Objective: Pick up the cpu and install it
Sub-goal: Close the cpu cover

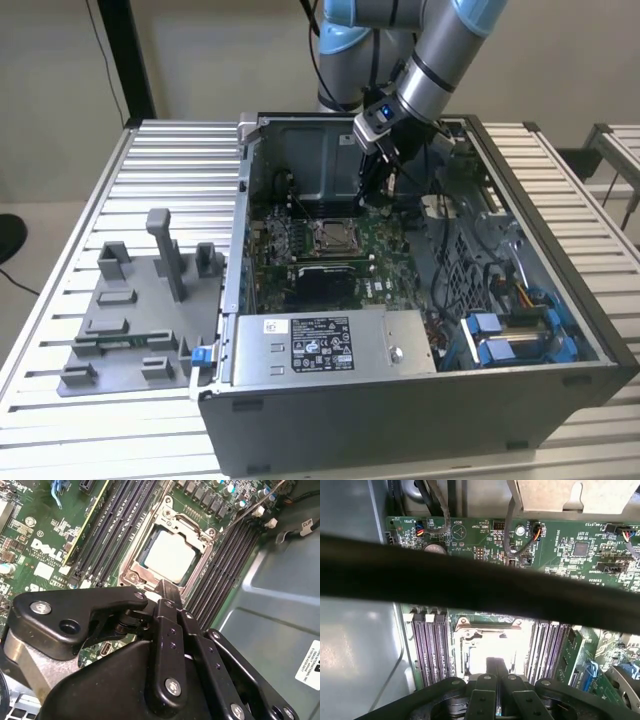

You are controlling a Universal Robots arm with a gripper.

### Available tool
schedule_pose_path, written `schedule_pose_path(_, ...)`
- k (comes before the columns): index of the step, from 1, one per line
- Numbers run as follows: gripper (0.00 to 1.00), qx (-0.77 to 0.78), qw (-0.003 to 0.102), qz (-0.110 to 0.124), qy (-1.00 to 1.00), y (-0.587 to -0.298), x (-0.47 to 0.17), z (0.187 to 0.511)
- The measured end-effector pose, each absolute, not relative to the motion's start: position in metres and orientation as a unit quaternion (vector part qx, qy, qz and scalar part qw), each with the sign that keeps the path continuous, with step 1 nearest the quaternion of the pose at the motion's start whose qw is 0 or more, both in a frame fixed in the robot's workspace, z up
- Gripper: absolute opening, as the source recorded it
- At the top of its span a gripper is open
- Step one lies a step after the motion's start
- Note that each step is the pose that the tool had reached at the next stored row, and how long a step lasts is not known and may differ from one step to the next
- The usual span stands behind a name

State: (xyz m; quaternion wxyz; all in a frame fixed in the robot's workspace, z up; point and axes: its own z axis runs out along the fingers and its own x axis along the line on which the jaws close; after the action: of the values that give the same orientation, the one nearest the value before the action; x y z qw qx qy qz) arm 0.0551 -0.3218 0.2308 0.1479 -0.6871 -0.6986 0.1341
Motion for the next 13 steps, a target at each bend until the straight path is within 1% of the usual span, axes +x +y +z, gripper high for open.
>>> schedule_pose_path(13,0.00,-0.687,0.148,0.134,-0.699,-0.3218,0.0450,0.2308)
